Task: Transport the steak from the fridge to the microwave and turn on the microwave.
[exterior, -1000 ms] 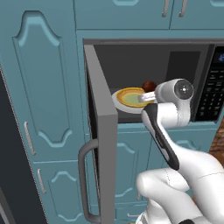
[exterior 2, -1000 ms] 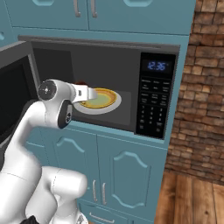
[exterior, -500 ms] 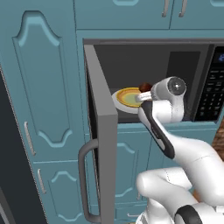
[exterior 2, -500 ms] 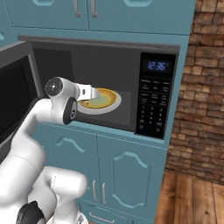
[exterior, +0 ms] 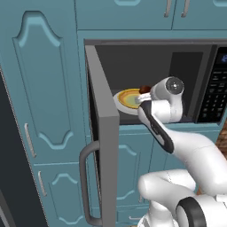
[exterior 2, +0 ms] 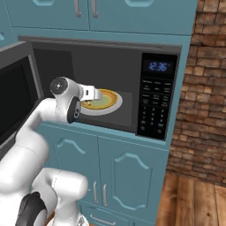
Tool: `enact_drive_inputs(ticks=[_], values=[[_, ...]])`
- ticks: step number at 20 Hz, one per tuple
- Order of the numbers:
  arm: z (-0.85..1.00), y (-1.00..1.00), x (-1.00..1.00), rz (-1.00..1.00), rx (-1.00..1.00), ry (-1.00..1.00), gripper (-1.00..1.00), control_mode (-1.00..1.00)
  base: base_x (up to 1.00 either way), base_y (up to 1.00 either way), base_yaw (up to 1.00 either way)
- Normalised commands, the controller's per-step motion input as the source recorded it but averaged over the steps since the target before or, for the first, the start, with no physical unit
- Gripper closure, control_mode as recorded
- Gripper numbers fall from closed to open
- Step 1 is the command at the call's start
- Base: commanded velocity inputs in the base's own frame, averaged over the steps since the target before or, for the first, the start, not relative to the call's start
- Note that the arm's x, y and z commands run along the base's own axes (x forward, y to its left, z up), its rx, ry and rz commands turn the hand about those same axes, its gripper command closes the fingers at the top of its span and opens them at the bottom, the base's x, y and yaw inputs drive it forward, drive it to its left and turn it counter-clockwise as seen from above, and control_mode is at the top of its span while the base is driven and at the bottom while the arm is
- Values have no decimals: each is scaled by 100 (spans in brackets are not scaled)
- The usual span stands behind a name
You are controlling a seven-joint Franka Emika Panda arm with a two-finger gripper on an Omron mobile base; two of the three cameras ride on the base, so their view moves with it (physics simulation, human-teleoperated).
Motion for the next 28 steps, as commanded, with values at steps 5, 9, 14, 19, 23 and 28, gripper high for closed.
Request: enact_drive_inputs(ticks=[5, 9, 14, 19, 23, 28], values=[[-4, 0, 19, 0, 0, 4, 100, -100, 0, 0, 0], [0, 0, 16, 0, 0, 11, 100, -100, 0, 0, 0], [-2, 0, 22, 0, 0, 5, 100, -100, 0, 0, 0], [-18, 0, 25, 0, 0, 0, 100, -100, 0, 0, 0], [-5, 0, 25, 0, 0, 0, 100, -100, 0, 0, 0], [-1, 0, 25, 0, 0, 1, 100, -100, 0, 0, 0]])
